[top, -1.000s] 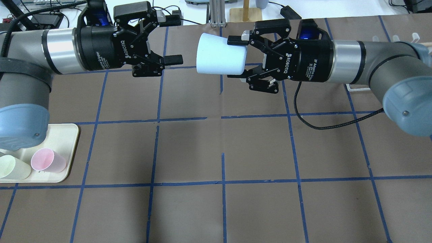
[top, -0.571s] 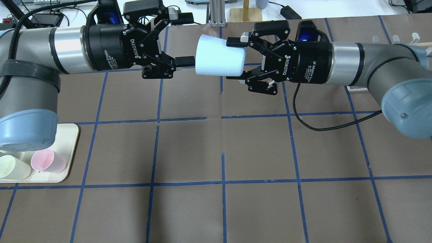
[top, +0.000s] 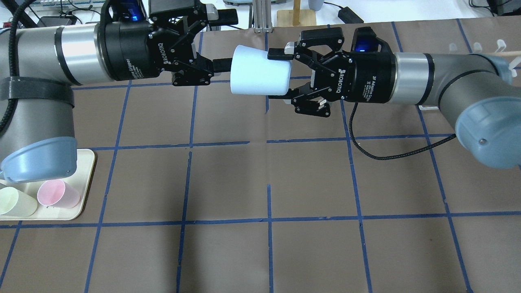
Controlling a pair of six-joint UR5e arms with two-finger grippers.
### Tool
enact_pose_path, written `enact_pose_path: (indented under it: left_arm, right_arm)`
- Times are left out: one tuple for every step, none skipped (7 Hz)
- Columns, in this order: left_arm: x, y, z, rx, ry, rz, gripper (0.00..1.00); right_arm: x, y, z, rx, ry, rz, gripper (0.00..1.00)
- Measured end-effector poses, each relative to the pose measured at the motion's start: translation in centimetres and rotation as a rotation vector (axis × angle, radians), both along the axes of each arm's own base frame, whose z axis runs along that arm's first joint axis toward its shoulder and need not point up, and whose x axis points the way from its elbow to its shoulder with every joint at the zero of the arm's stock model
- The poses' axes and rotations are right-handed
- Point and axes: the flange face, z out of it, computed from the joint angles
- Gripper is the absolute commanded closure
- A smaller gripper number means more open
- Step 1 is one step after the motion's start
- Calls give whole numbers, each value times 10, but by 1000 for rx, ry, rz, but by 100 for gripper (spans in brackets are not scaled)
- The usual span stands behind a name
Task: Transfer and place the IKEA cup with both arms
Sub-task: 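Close the left gripper on the cup's open end beside the right gripper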
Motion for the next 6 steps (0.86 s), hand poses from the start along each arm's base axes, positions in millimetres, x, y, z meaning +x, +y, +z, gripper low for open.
enact_pose_path:
  left_arm:
    - [-1,1,-3,-16,-3,-3,0]
    - [-2,4,-8,-17,-4,-5,6]
    - [-3,7,-11,-13,-4,-7,5]
    - [-4,8,-12,-7,-3,-8,13]
    - [-7,9,-13,-4,-2,-13,29]
    - [-12,11,-13,-4,-4,-23,44]
  right_arm:
    - [1,0,0,0,0,1,78]
    - [1,1,1,0,0,3,78]
    - [2,1,0,2,0,5,78]
    - [4,2,0,3,0,10,78]
    - [6,2,0,4,0,13,78]
    - [6,2,0,5,0,14,78]
